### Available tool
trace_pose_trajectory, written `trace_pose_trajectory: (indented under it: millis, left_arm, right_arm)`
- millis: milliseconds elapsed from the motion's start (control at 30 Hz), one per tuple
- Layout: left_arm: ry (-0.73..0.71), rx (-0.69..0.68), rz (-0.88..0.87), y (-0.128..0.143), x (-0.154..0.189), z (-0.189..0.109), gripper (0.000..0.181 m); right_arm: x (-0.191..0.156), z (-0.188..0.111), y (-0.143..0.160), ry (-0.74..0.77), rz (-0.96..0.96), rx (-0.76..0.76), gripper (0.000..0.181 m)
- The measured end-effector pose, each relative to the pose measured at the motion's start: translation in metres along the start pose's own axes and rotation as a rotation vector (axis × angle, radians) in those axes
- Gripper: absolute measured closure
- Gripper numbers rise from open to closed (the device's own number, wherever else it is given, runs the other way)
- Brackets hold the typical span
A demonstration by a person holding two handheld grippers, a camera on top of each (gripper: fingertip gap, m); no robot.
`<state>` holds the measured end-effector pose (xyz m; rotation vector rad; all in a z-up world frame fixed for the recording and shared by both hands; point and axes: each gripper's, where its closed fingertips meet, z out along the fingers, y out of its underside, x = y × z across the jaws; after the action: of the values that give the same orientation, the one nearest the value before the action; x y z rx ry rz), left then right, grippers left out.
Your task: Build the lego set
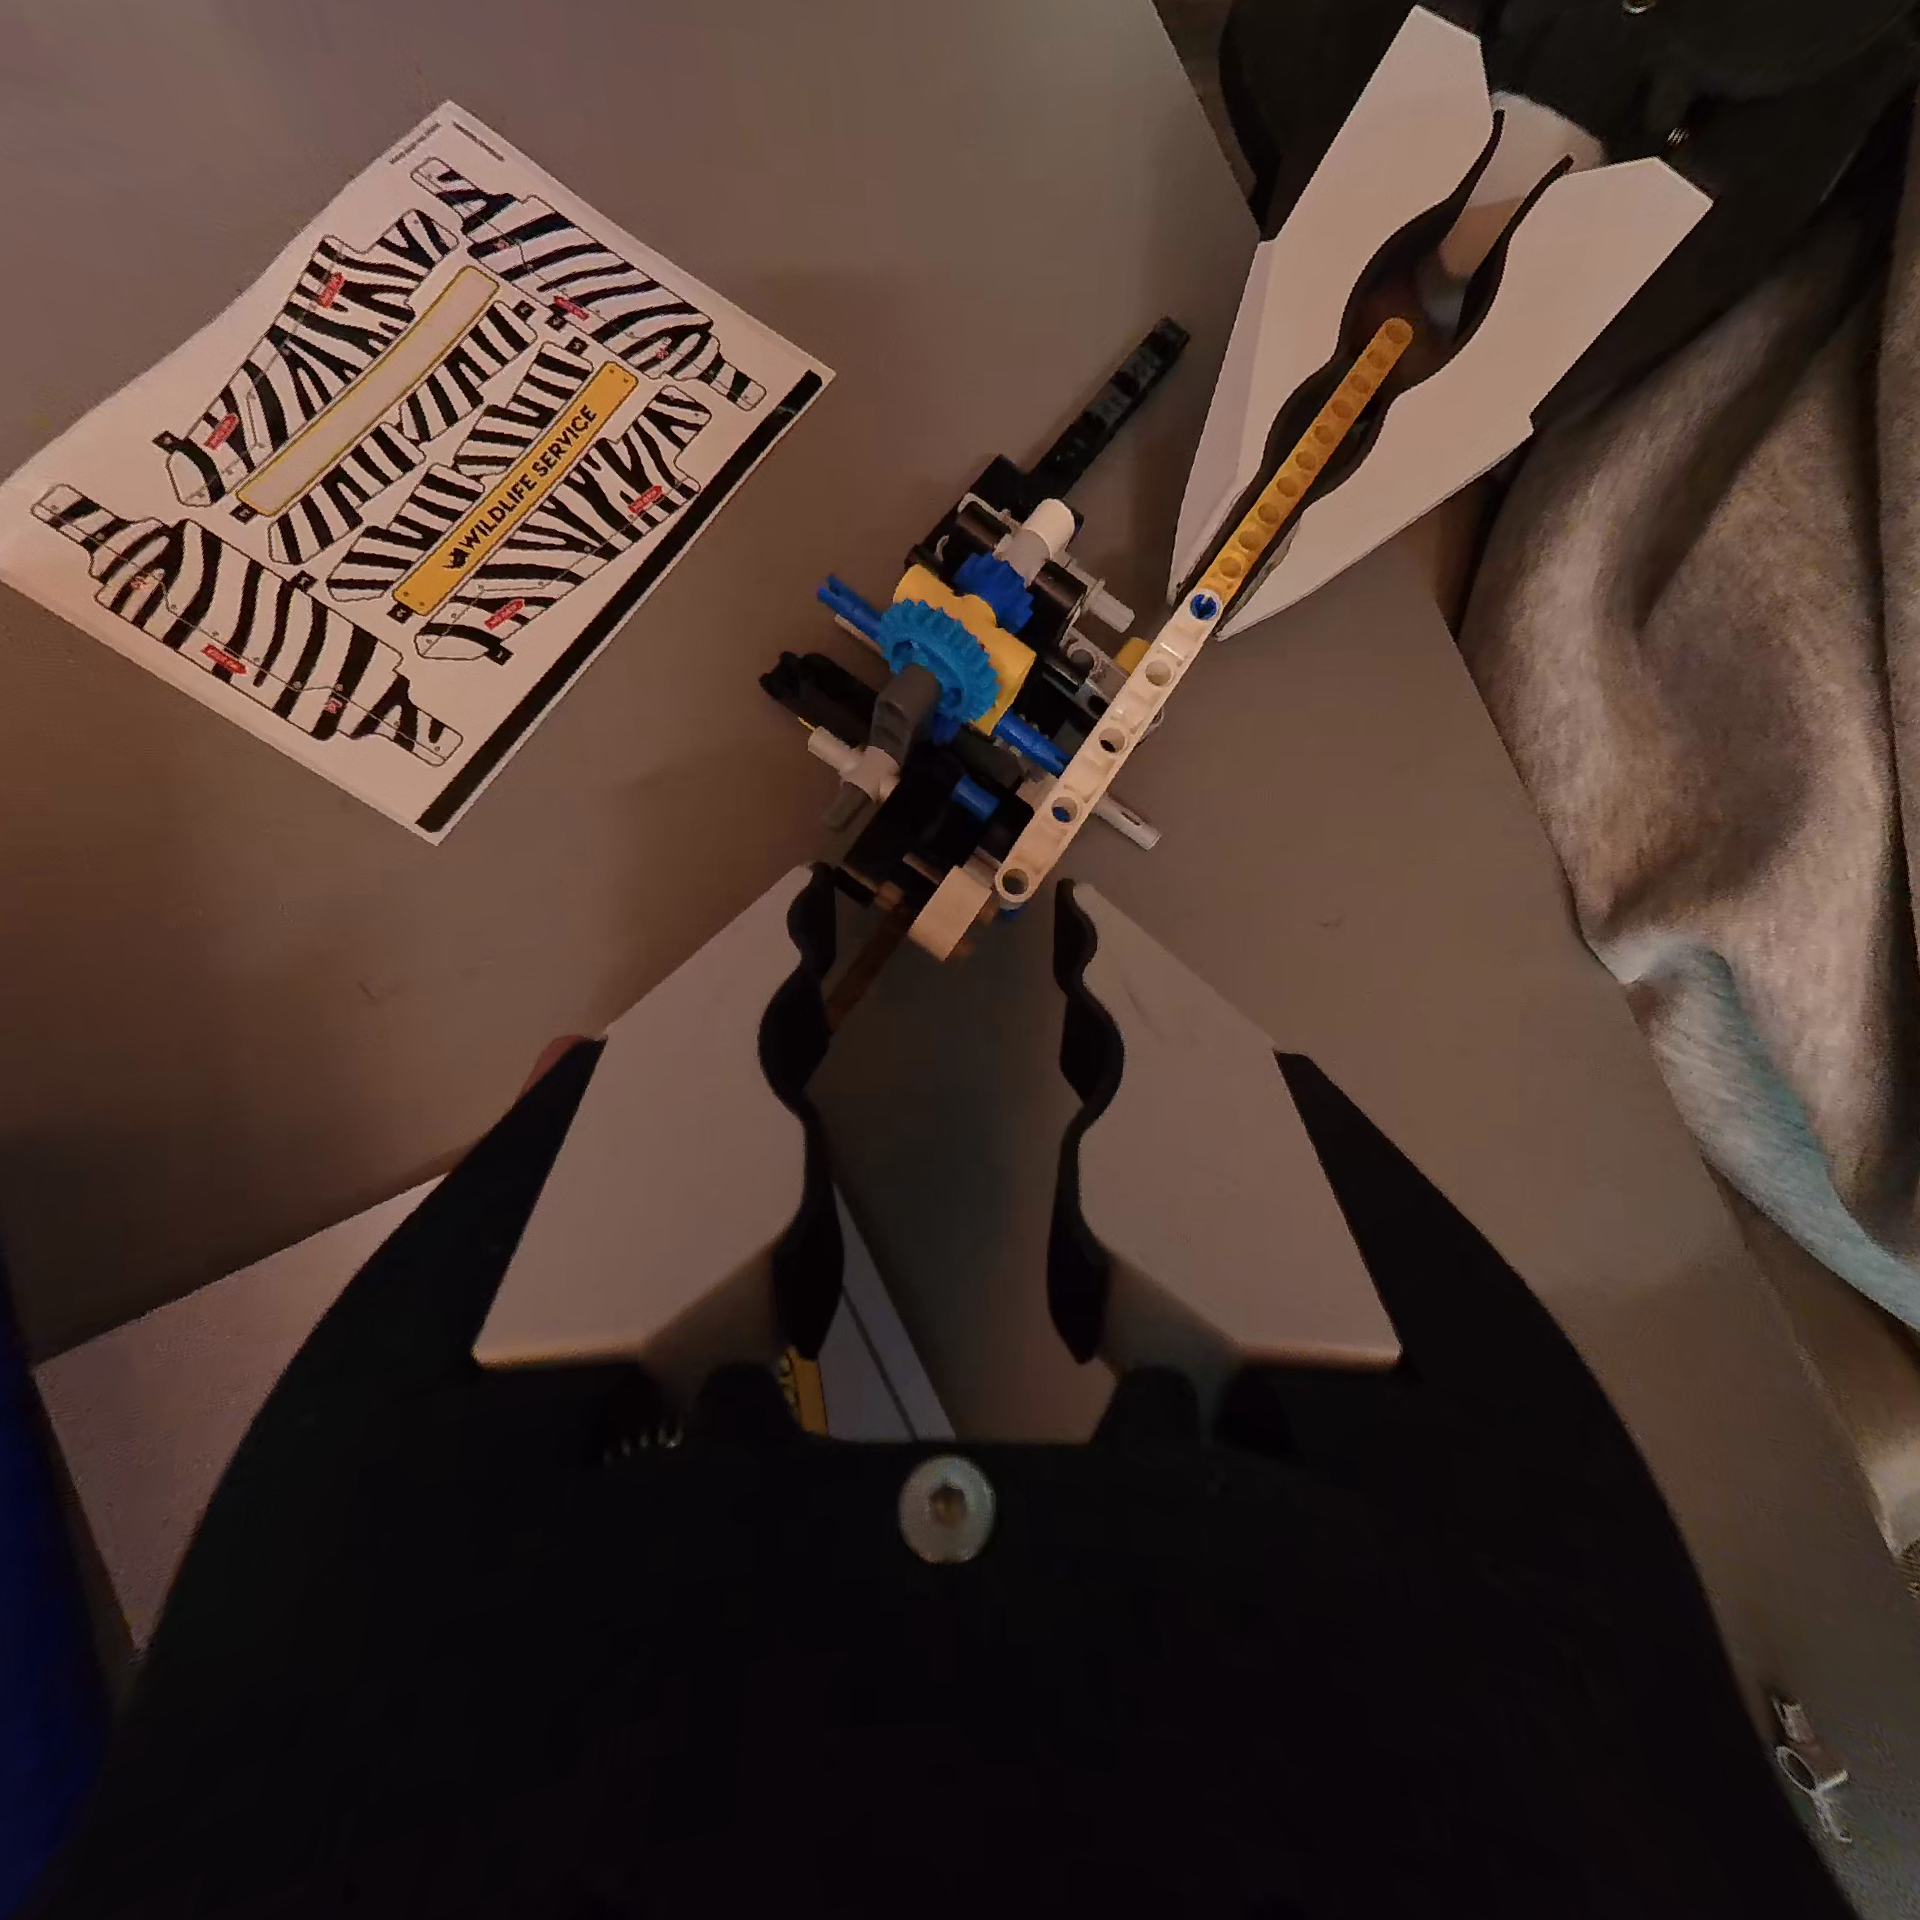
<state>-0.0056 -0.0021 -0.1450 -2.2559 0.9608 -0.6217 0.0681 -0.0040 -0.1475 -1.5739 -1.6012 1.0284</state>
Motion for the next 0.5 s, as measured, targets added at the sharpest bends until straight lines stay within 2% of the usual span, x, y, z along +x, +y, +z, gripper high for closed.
trace_pose_trajectory:
  millis: [500]
  left_arm:
    - [-0.001,0.006,0.003,-0.0020,-0.0025,0.0012,0.145]
  right_arm:
    - [0.0053,0.0001,0.0018,-0.011,0.085,-0.001,0.174]
